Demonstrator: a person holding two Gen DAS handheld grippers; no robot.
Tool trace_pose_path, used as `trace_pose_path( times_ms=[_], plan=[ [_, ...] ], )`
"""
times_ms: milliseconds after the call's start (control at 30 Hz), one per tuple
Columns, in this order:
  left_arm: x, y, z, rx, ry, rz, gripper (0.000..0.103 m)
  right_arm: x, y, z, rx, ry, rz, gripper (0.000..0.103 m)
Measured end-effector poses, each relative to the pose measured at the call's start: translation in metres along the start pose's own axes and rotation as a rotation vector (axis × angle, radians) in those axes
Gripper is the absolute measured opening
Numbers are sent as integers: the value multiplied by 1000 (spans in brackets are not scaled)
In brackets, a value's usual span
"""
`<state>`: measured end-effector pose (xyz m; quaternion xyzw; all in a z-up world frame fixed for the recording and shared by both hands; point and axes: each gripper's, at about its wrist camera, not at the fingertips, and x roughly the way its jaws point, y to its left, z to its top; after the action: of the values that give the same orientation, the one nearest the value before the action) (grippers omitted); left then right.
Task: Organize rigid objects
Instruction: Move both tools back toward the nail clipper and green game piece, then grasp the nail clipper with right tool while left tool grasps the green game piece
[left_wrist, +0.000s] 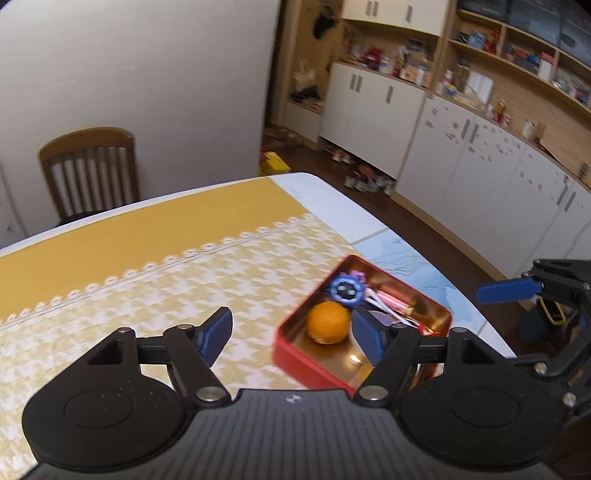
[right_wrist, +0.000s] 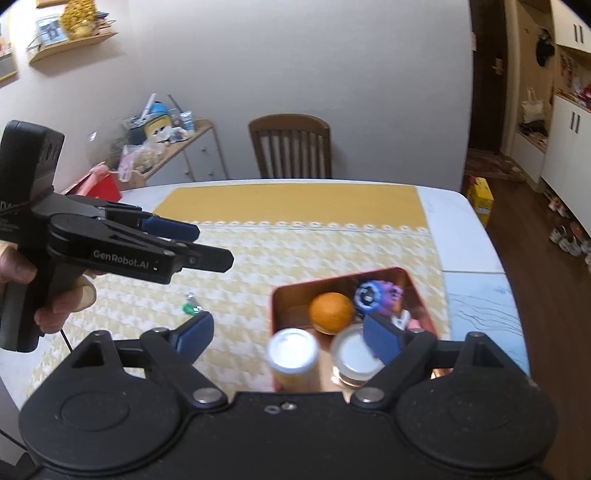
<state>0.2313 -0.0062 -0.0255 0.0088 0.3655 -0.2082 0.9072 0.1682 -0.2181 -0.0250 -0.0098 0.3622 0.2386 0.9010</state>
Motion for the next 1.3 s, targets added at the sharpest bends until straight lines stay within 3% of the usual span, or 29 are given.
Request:
trace_pose_path(
  times_ms=[133, 267, 567, 900, 1300],
  plan=[
    [-11, 21, -9, -12, -16, 60, 80, 8, 21, 1, -28, 1, 34, 95],
    [-18, 43, -19, -31, -17, 116, 81, 19, 46, 0, -69, 7, 62, 102],
    [-24, 83, -53, -43, -37, 240, 82, 54, 99, -1, -119, 28, 104, 103],
    [-9, 116, -107, -80, 8, 274, 81, 107, 106, 18, -86, 85, 65, 103],
    [36, 89, -132, 56, 18, 279, 81, 192, 119, 37, -62, 242, 55, 101]
  ],
)
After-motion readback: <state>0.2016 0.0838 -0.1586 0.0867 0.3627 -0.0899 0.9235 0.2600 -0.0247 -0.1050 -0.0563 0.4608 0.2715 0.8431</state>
